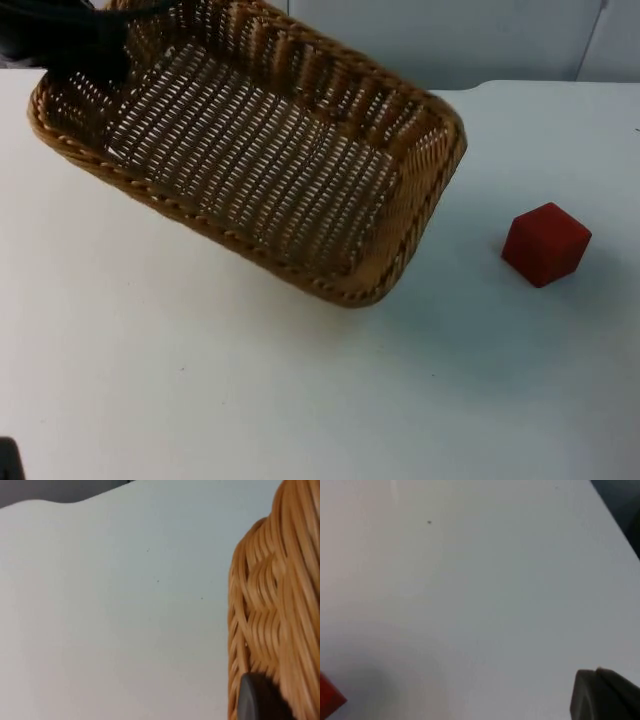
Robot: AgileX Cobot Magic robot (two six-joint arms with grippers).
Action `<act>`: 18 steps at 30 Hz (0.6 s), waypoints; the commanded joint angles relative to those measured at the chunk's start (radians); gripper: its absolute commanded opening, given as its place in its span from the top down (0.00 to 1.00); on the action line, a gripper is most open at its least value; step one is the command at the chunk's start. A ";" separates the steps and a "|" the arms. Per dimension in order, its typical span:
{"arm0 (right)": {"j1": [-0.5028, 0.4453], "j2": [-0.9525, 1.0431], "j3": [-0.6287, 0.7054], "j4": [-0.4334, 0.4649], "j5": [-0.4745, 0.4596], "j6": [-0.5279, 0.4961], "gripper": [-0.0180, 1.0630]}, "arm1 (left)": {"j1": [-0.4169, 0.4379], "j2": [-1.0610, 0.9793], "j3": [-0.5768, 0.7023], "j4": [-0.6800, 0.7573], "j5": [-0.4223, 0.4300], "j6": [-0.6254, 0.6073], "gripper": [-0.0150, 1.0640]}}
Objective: Pick up the basket with the left hand and place the cube into the basket with the right hand.
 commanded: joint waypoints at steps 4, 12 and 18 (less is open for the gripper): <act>-0.003 0.167 -0.009 0.219 -0.156 -0.335 0.99 | 0.001 -0.010 0.000 -0.094 0.096 -0.115 0.99; -0.003 0.371 -0.044 0.643 -0.217 -0.825 0.99 | 0.001 -0.010 0.000 -0.139 0.218 -0.233 0.99; -0.003 0.452 -0.087 0.880 -0.150 -1.091 0.99 | 0.003 -0.010 0.000 -0.138 0.222 -0.249 0.99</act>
